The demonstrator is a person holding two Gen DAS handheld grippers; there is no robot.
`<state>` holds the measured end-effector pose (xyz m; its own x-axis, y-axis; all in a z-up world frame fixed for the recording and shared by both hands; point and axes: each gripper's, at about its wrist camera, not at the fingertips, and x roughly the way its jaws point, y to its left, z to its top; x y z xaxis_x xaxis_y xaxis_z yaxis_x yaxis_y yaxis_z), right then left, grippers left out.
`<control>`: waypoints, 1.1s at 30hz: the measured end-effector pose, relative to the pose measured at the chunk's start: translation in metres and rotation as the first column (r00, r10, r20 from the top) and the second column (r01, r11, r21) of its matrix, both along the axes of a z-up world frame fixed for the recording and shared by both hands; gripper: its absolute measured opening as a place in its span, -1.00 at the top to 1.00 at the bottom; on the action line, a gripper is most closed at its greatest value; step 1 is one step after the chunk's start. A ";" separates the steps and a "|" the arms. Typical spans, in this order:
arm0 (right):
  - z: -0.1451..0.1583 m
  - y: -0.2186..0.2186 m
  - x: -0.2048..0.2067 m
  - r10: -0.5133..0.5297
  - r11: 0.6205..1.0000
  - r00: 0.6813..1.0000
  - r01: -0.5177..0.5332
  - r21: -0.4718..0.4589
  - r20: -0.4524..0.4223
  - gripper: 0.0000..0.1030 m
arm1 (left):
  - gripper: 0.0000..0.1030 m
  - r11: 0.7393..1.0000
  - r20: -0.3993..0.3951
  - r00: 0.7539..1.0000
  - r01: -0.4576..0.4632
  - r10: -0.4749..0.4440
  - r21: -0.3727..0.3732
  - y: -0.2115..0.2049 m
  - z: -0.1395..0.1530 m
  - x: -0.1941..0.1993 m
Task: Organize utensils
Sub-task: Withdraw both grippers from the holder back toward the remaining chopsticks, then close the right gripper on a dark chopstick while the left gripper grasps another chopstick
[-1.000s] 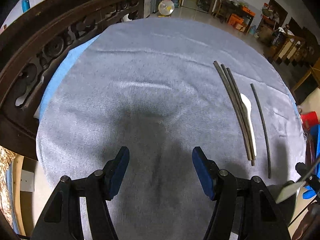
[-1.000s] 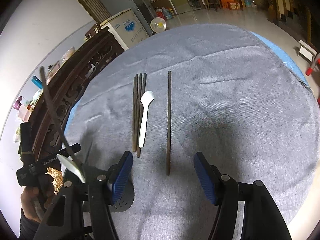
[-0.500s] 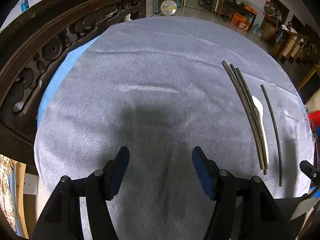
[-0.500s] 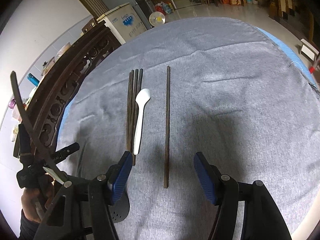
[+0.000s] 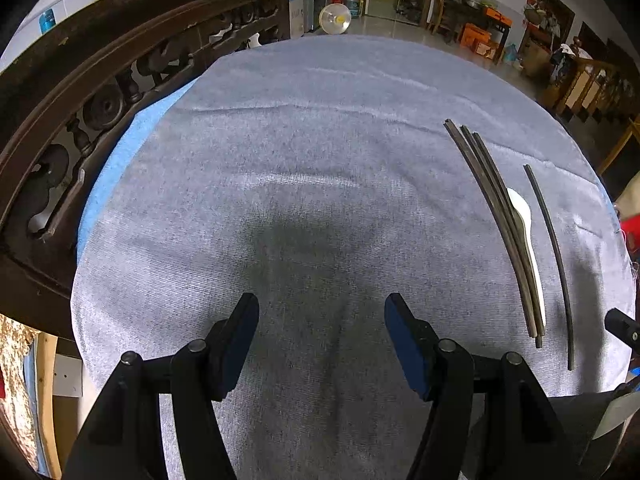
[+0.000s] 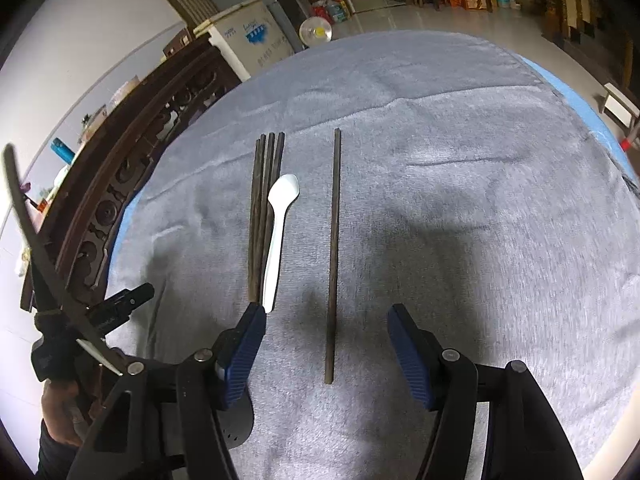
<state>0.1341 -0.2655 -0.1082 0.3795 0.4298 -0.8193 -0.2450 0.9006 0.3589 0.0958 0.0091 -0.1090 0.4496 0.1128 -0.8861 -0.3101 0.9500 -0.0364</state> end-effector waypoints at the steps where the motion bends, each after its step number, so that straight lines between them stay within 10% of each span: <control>1: 0.000 0.001 0.006 0.008 1.000 1.000 -0.008 -0.001 -0.014 -0.31 | -0.28 1.000 -0.005 1.000 -0.002 0.002 -0.010 0.002 -0.001 0.001; 11: -0.011 0.038 0.107 0.050 0.993 0.985 -0.067 -0.095 -0.168 -0.26 | -0.28 0.992 -0.111 0.993 0.020 -0.033 -0.122 0.017 -0.008 0.031; 21: -0.033 0.082 0.159 0.086 0.938 0.948 -0.181 -0.296 -0.305 0.85 | -0.28 0.980 -0.191 0.976 0.069 -0.105 -0.188 0.004 0.007 0.092; 33: -0.045 0.062 0.157 0.163 0.912 0.920 -0.278 -0.300 -0.357 0.86 | -0.03 0.955 -0.326 0.931 0.067 -0.164 -0.289 -0.056 -0.005 0.200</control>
<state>0.2912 -0.2032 -0.1529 0.0023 0.1459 -0.9893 -0.3766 0.9166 0.1343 0.2956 -0.0474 -0.1136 0.1082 -0.1850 -0.9768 -0.2381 0.9491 -0.2062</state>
